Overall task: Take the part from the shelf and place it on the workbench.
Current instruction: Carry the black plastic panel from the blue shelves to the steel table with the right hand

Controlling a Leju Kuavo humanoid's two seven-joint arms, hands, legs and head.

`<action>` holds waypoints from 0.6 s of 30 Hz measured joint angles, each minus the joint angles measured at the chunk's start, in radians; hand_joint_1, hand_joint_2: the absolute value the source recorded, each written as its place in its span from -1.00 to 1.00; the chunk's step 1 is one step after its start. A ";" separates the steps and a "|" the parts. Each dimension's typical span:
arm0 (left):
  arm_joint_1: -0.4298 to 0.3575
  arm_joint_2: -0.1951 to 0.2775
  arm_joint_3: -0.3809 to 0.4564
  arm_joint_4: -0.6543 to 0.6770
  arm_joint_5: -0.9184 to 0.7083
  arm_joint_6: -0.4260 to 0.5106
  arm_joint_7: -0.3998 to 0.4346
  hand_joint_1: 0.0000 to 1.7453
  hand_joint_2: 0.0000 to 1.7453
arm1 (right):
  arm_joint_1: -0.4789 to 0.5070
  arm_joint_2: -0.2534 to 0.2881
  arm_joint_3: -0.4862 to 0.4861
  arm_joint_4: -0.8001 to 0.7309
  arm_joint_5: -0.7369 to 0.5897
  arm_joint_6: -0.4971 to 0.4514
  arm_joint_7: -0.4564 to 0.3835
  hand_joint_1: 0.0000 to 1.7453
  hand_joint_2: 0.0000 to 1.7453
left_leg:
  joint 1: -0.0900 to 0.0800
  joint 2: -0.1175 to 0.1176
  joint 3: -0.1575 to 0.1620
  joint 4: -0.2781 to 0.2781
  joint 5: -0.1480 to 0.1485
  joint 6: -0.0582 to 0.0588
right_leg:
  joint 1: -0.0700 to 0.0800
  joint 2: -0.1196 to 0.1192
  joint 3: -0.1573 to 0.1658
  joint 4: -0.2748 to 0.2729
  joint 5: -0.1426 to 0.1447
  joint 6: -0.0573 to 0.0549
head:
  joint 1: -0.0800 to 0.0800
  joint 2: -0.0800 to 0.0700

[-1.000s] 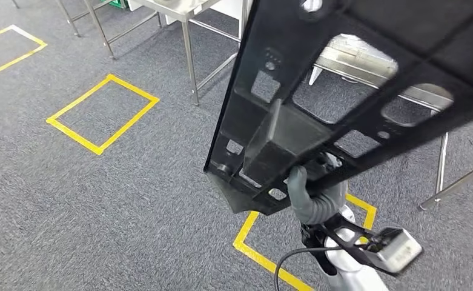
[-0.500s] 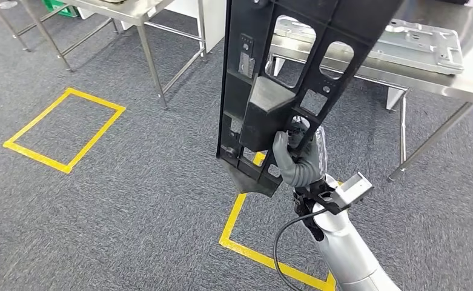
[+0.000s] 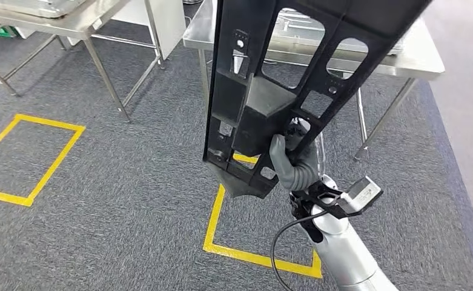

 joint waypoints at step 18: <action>-0.010 -0.009 0.010 0.000 -0.001 -0.024 0.021 -1.00 1.00 | 0.034 -0.004 0.017 -0.067 -0.010 0.031 0.000 1.00 1.00 | -0.003 0.146 0.022 0.013 -0.038 -0.021 | 0.004 -0.152 0.015 -0.013 -0.004 -0.018 | 0.000 0.000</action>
